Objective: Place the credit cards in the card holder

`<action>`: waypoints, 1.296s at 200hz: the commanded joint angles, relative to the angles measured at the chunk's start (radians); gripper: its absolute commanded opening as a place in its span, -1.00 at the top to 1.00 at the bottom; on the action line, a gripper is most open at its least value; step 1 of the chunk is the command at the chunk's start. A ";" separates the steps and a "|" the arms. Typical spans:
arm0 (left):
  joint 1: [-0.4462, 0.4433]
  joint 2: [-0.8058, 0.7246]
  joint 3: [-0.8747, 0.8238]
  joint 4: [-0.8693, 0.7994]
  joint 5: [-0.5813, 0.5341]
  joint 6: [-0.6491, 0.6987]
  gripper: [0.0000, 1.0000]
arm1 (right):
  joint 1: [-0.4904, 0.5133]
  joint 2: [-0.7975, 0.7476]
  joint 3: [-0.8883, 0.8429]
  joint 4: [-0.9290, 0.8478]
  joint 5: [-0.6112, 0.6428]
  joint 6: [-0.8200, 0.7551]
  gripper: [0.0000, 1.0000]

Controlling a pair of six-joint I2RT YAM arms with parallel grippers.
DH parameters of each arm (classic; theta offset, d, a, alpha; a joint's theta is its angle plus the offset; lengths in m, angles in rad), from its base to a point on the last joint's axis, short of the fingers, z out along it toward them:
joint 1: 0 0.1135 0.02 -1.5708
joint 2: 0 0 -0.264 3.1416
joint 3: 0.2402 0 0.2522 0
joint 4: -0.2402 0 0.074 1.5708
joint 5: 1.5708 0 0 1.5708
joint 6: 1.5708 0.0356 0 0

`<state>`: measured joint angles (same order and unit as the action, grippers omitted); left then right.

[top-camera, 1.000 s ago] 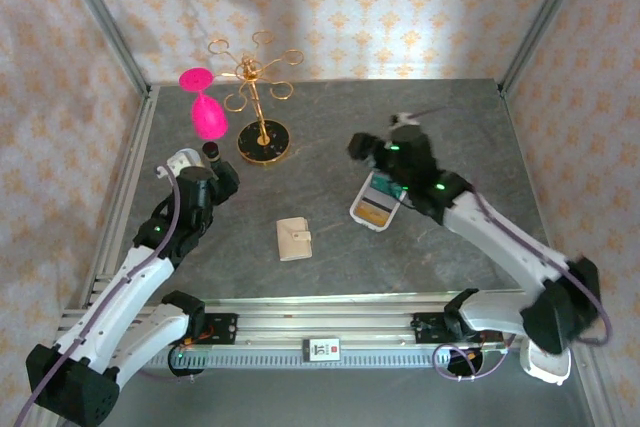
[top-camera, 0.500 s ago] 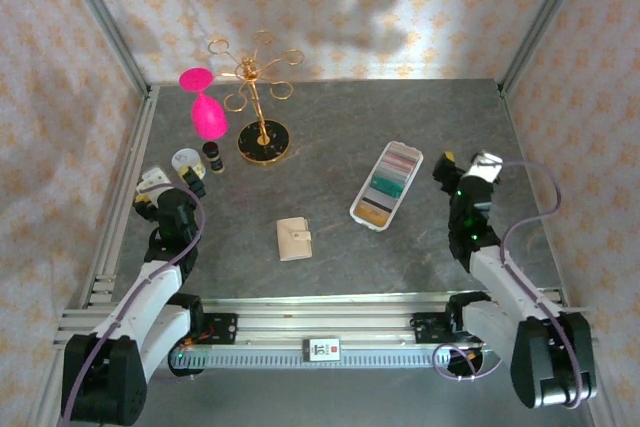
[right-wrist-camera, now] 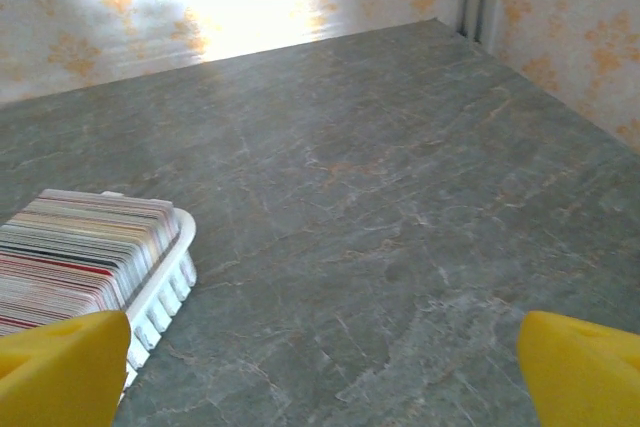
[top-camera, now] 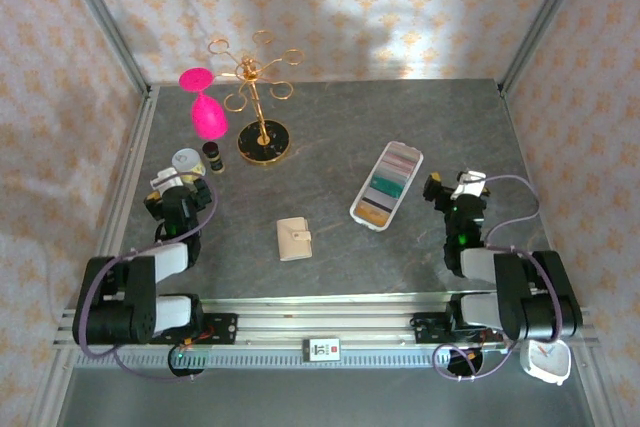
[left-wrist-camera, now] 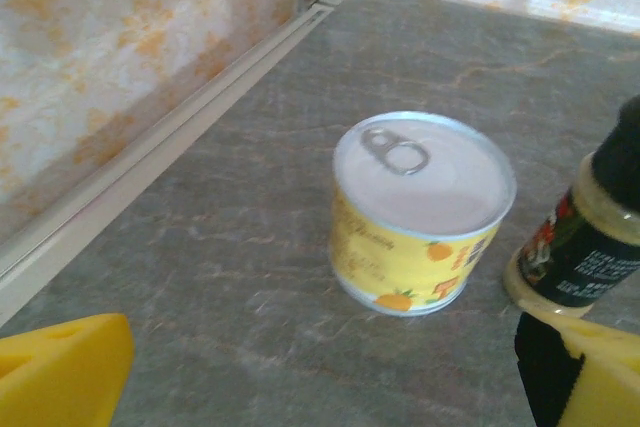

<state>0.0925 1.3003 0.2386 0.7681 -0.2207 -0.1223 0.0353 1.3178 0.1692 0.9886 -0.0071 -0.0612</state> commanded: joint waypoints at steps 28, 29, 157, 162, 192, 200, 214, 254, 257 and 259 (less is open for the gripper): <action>0.009 0.160 0.157 0.132 0.255 0.037 -0.99 | -0.011 0.221 0.034 0.329 -0.085 0.003 -0.99; 0.009 0.162 0.157 0.133 0.262 0.034 -0.99 | -0.011 0.220 0.035 0.322 -0.086 0.003 -1.00; -0.024 0.218 -0.077 0.651 0.286 0.054 -0.99 | -0.013 0.201 0.061 0.243 -0.042 0.017 -0.99; -0.023 0.211 -0.049 0.562 0.230 0.032 -0.99 | -0.014 0.202 0.063 0.242 -0.043 0.017 -0.99; -0.045 0.223 -0.037 0.556 0.203 0.053 -0.98 | -0.013 0.202 0.062 0.241 -0.044 0.017 -0.99; -0.047 0.231 -0.041 0.573 0.197 0.056 -0.98 | -0.014 0.202 0.064 0.242 -0.043 0.016 -0.99; -0.054 0.231 -0.043 0.582 0.182 0.060 -0.98 | -0.014 0.202 0.064 0.240 -0.044 0.018 -0.99; -0.074 0.234 -0.033 0.563 0.157 0.078 -0.98 | -0.014 0.203 0.068 0.235 -0.042 0.018 -0.99; -0.073 0.234 -0.033 0.564 0.158 0.078 -0.98 | -0.014 0.201 0.064 0.238 -0.042 0.017 -0.99; -0.073 0.234 -0.032 0.564 0.158 0.078 -0.98 | -0.014 0.201 0.062 0.240 -0.042 0.017 -0.99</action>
<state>0.0257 1.5295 0.1825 1.3029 -0.0391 -0.0536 0.0288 1.5249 0.2214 1.1969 -0.0738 -0.0528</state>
